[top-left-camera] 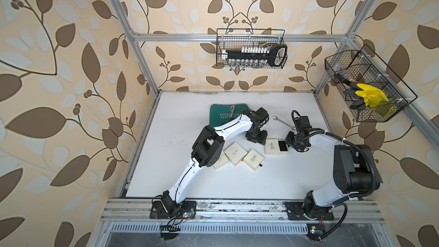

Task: Take out the earrings from the drawer-style jewelry box
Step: Place the earring at the center of the board, then close the drawer of the jewelry box.

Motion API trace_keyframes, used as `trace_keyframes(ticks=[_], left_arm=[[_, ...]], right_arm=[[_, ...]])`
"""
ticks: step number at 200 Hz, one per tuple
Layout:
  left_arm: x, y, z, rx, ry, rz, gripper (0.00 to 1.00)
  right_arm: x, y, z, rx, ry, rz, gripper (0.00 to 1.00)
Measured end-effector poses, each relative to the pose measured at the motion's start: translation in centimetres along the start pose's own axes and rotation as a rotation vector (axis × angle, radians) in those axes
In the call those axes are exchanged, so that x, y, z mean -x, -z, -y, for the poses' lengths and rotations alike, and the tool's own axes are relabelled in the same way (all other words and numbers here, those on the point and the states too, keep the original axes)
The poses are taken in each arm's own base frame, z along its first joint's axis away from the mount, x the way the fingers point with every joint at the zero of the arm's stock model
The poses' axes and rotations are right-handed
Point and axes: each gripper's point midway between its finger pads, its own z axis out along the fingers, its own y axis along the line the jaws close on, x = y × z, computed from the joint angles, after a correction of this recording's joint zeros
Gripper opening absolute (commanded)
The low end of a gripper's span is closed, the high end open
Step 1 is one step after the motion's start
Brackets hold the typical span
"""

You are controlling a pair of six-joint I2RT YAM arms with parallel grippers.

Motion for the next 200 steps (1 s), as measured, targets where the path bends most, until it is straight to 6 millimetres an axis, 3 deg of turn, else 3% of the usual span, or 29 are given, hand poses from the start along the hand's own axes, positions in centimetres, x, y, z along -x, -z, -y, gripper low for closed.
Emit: trace_keyframes(ticks=[43, 90, 150, 200], left_arm=[[-0.1, 0.0, 0.1, -0.004, -0.006, 0.0, 0.57], [-0.4, 0.4, 0.7, -0.041, -0.023, -0.001, 0.6], [-0.3, 0.4, 1.2, -0.072, -0.032, 0.001, 0.65], [-0.4, 0.5, 1.7, -0.101, -0.034, -0.004, 0.7]], right_arm=[[0.1, 1.2, 0.0, 0.017, 0.0, 0.026, 0.28], [-1.3, 2.7, 1.1, 0.016, 0.0, 0.05, 0.28], [-4.4, 1.7, 2.2, 0.028, 0.003, -0.014, 0.27], [-5.3, 1.5, 1.1, 0.118, 0.001, -0.03, 0.26]])
